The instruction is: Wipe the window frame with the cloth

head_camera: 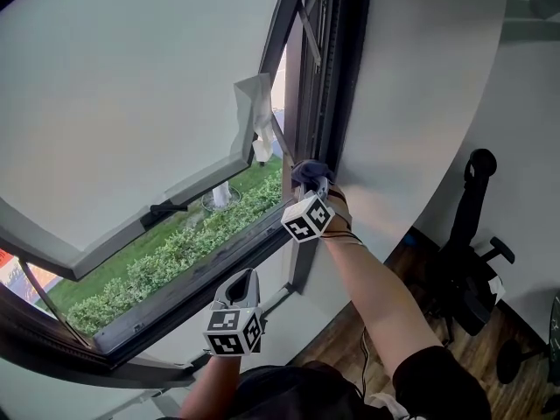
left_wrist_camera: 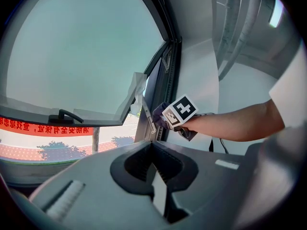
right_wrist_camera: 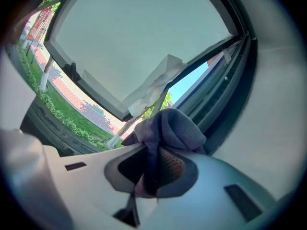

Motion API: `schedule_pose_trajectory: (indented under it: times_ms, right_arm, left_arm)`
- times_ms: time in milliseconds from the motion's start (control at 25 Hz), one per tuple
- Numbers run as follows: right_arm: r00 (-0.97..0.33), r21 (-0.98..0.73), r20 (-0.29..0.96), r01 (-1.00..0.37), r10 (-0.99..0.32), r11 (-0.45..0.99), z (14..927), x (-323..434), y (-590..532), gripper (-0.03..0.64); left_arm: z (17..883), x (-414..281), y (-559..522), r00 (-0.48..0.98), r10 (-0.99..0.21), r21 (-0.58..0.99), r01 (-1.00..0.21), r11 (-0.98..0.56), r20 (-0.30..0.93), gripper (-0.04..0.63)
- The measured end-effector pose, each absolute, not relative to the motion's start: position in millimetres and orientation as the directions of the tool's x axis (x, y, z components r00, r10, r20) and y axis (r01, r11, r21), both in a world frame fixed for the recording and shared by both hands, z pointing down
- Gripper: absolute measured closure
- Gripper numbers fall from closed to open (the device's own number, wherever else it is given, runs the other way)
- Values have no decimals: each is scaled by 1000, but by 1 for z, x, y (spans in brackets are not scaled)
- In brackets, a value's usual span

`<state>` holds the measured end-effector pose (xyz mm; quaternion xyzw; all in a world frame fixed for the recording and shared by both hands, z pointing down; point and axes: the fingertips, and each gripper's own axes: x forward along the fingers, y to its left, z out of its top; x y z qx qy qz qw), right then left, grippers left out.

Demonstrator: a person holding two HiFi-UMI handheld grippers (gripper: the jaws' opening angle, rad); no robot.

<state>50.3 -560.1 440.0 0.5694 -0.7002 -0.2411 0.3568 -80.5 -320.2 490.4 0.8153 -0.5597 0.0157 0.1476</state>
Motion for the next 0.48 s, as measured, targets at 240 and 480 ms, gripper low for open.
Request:
schedule_pose_trajectory:
  times_ms: [240, 480]
  right_arm:
    - [-86, 760, 255, -598, -963, 255, 465, 51, -560, 563]
    - [-78, 786, 288, -551, -954, 282, 496, 51, -562, 563]
  left_arm:
    - [493, -87, -325, 366, -909, 228, -920, -320, 202, 588]
    - [494, -88, -329, 366, -909, 225, -920, -321, 201, 588]
